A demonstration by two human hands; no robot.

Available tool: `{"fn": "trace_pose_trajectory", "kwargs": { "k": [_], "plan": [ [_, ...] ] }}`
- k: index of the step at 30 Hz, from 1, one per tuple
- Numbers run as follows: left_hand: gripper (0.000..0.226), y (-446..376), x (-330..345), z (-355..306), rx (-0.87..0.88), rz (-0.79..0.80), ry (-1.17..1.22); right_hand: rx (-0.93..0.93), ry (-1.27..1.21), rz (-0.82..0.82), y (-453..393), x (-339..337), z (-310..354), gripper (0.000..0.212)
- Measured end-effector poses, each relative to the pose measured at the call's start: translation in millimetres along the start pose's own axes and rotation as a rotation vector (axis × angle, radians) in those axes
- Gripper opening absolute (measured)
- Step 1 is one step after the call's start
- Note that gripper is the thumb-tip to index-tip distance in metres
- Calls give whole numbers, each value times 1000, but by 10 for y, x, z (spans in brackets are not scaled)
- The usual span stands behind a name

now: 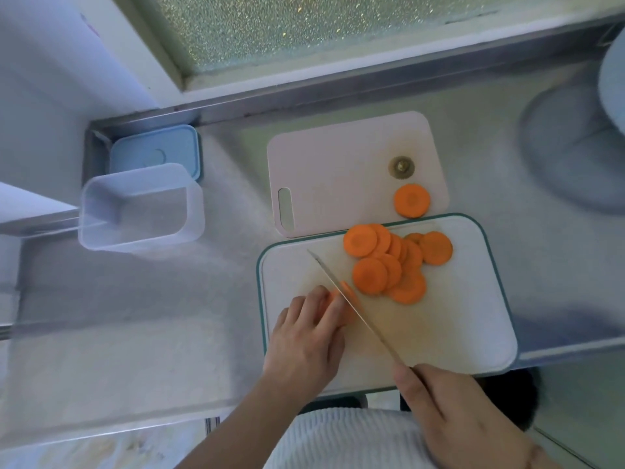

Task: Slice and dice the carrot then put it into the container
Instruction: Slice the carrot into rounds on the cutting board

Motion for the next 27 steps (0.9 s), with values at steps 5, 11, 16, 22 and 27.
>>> {"fn": "trace_pose_trajectory", "kwargs": {
  "k": [5, 11, 16, 22, 27],
  "plan": [
    [42, -13, -22, -16, 6, -4, 31, 60, -51, -55, -12, 21, 0, 81],
    [40, -25, -26, -16, 12, 2, 39, 168, -118, 6, -5, 39, -63, 97],
    [38, -24, -6, -16, 23, 5, 26, 179, -72, -1, -21, 1, -67, 101],
    [40, -36, 26, 9, 30, 10, 5, 276, -42, 175, -198, 75, 1, 75],
    [39, -39, 47, 15, 45, 17, -11, 228, -50, 185, -458, 211, 75, 60]
  ]
}}
Point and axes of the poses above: each hand's wrist, its own y-axis away from the middle knuckle, its own x-axis out of the palm, z = x × y, the point moved 6 cm from there along -y, towards the middle knuckle, and after that the axes turned 15 degrees about -y, right-handed, at the moved point
